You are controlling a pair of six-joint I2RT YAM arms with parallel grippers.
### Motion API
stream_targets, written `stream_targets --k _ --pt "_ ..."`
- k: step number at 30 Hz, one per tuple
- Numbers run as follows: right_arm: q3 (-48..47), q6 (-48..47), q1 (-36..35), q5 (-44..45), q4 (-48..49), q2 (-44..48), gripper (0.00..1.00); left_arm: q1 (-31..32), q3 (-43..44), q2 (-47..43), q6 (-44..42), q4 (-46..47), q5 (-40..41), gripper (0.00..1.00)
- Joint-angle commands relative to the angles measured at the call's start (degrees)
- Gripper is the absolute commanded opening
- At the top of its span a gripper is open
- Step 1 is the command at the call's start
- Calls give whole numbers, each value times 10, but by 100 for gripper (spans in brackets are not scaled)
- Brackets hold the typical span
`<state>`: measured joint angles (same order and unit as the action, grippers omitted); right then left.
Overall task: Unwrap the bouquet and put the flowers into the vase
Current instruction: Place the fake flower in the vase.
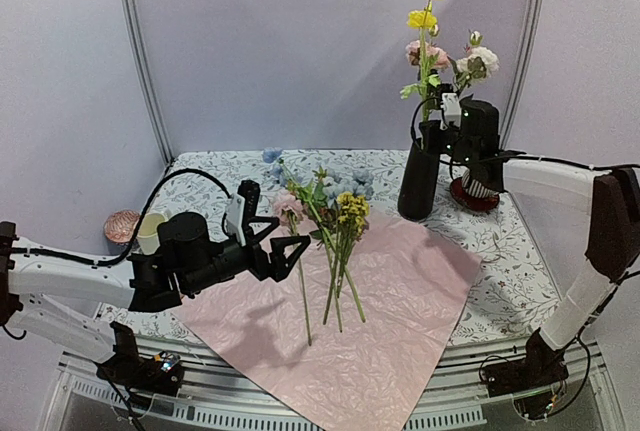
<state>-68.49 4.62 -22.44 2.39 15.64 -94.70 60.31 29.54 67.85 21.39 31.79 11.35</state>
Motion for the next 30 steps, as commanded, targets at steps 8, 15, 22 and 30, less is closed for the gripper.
stream_targets --k 8,15,22,30 --pt "19 23 0 8 -26 -13 23 -7 15 -4 6 -8 -7 98" --pt "25 20 0 -3 -37 13 35 -7 13 -1 6 -7 -3 98" --pt "33 22 0 -22 -52 50 39 -7 18 8 6 -7 -4 98" --pt "31 27 0 -56 -86 86 50 -7 21 10 10 -9 -1 98"
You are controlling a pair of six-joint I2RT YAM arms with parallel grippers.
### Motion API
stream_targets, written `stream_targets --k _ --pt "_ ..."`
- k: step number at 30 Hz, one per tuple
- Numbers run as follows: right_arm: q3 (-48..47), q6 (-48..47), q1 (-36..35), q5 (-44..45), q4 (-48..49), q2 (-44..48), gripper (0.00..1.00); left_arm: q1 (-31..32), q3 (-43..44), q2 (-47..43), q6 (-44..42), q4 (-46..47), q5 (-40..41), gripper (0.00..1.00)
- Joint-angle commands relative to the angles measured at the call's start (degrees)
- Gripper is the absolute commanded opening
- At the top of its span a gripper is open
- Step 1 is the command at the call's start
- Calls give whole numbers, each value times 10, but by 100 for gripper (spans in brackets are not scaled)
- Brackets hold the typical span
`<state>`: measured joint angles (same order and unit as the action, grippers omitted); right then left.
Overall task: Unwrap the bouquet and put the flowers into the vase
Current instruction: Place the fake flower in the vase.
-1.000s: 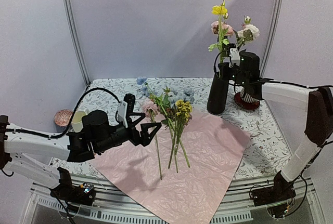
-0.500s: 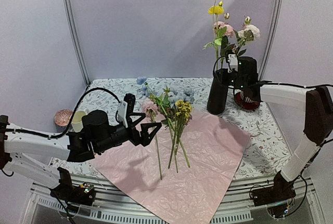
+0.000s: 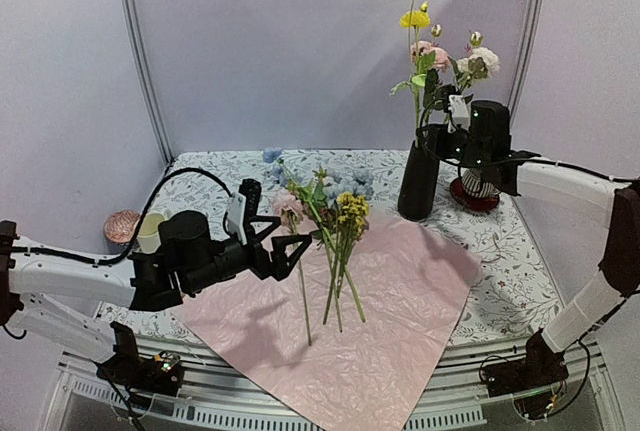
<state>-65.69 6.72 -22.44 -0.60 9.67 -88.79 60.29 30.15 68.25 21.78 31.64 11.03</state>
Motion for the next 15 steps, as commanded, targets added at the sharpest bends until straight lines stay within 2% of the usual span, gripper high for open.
stream_targets --k 1,11,13,14,15 --pt "2 8 -1 -33 -32 30 51 -7 16 8 6 -7 2 98" --pt "18 27 -1 -109 -81 85 64 -9 27 19 21 -21 15 98" --pt "26 30 -1 -135 -91 97 69 -11 28 24 37 -23 19 98" --pt "29 32 -1 -146 -95 104 75 -13 29 27 46 -23 18 98" --pt "35 35 -2 -158 -97 112 84 -14 30 31 56 -22 17 98"
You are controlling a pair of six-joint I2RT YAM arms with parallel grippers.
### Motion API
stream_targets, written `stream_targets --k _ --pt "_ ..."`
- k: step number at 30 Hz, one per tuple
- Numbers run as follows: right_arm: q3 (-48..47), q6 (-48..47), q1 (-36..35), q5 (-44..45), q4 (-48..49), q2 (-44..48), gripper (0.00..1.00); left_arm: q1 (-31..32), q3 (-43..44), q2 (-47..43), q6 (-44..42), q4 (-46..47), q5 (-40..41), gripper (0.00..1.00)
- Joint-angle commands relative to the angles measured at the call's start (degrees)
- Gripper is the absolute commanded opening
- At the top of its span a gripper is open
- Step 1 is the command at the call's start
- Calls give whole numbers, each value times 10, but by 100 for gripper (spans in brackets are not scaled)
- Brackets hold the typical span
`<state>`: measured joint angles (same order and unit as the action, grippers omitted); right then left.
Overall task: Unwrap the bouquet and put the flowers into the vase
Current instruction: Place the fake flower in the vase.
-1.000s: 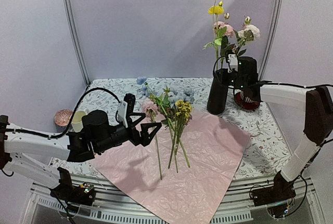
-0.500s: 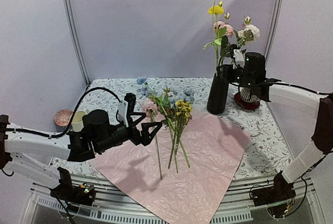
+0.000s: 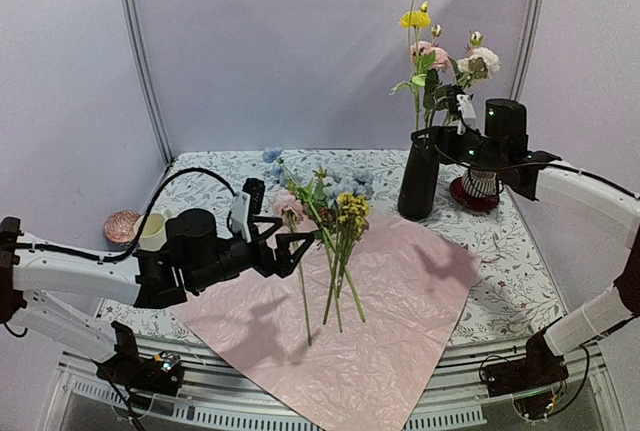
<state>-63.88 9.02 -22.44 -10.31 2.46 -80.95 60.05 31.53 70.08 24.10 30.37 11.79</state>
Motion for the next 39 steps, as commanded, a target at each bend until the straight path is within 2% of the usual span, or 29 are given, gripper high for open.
stream_targets --k 1,2,10,16,21,28,31,33,39 --pt "24 14 -2 -75 -25 42 94 -13 17 17 42 -10 5 98" --pt "32 15 -2 -90 -24 50 100 -15 21 22 51 -14 2 98" --pt "85 51 -28 -156 -12 105 99 -48 83 73 150 -119 -32 98" --pt "123 63 -94 -144 24 116 99 -51 49 75 143 -55 -50 98" --pt "146 85 -129 -125 48 93 100 -51 45 72 123 -61 -61 97" --pt "145 118 -175 -84 65 11 90 -55 41 75 126 -71 -45 95" --pt "128 130 -195 -71 61 -36 80 -63 44 84 140 -87 -37 94" --pt "121 146 -202 -78 64 -66 67 -71 43 87 149 -97 -38 93" --pt "112 206 -234 -96 98 -139 62 -80 42 102 148 -109 -62 89"
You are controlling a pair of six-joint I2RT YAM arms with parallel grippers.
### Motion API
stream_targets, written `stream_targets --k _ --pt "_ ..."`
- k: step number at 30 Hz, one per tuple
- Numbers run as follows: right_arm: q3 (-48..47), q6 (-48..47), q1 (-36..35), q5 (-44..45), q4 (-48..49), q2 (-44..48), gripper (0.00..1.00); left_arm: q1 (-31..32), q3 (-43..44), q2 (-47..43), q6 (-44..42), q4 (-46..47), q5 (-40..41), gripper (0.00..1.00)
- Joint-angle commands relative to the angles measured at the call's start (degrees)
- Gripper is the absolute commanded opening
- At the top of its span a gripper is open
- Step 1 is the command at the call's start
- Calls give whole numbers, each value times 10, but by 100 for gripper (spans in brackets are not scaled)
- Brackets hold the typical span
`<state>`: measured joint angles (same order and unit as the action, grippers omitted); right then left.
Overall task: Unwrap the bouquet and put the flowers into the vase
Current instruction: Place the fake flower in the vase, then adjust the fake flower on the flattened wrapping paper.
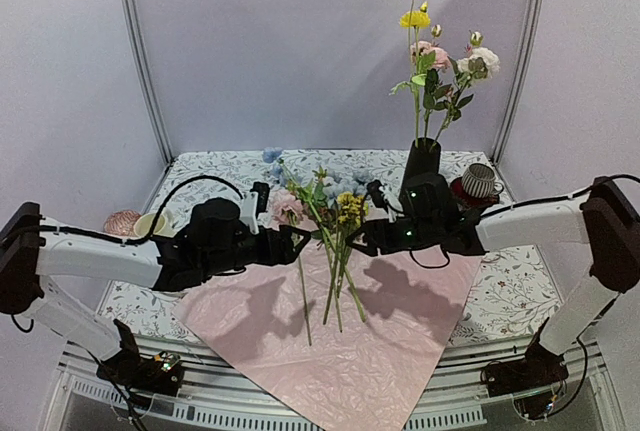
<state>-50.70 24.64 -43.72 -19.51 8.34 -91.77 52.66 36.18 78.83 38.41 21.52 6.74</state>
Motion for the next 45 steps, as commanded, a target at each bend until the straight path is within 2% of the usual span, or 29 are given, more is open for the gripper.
stream_targets --k 1,6,10,23,30,41,45 --pt "-22 58 -26 -3 43 -40 59 -7 -1 20 8 -26 -12 88" --pt "-35 73 -33 12 45 -76 46 -14 1 31 20 -33 -20 84" --pt "-29 77 -33 42 38 -85 45 -15 2 29 15 -44 -21 82" --pt "-39 101 -33 106 59 -129 48 -17 6 40 0 -45 -37 79" --pt "-59 116 -31 120 68 -164 54 -16 22 61 -16 -45 -57 79" --pt "-71 133 -16 122 94 -192 54 -17 26 66 -29 -51 -51 79" --pt "-81 133 -14 117 97 -202 50 -17 26 68 -32 -55 -48 79"
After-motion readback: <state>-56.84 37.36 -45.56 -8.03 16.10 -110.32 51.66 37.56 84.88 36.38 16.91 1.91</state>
